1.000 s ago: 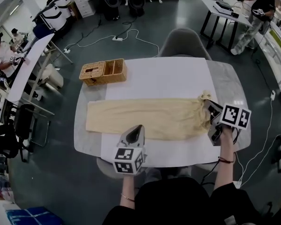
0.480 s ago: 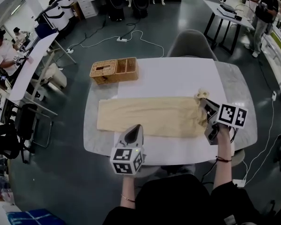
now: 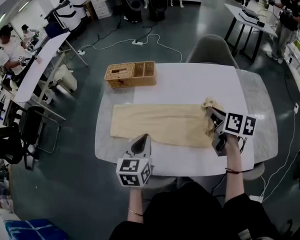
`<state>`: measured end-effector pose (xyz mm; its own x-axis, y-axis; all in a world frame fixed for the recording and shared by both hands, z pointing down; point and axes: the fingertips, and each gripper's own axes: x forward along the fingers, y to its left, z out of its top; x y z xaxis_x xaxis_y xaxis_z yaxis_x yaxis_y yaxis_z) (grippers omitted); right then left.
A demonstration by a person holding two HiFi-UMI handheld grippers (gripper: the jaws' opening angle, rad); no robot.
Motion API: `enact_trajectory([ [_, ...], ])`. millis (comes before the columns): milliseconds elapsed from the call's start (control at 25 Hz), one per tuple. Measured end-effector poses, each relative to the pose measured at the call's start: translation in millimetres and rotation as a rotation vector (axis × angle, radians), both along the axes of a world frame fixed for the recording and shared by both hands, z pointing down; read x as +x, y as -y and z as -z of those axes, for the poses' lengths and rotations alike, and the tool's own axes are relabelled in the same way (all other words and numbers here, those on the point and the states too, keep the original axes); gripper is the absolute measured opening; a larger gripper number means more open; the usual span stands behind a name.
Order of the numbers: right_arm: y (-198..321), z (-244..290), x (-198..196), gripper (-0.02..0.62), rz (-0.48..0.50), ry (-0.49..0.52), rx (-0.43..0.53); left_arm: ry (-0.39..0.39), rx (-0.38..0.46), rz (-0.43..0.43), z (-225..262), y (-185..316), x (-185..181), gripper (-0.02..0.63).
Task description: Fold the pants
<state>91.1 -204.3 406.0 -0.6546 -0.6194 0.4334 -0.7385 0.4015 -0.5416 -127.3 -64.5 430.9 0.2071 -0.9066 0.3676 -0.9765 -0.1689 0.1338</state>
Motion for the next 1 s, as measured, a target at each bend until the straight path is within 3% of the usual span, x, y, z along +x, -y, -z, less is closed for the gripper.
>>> enact_trajectory([
  [640, 12, 8, -66, 0.044, 0.177, 0.074, -0.027, 0.040, -0.022, 0.134, 8, 3, -18, 0.008],
  [1000, 13, 12, -119, 0.044, 0.222, 0.107, -0.032, 0.064, -0.041, 0.195, 9, -6, -67, 0.008],
])
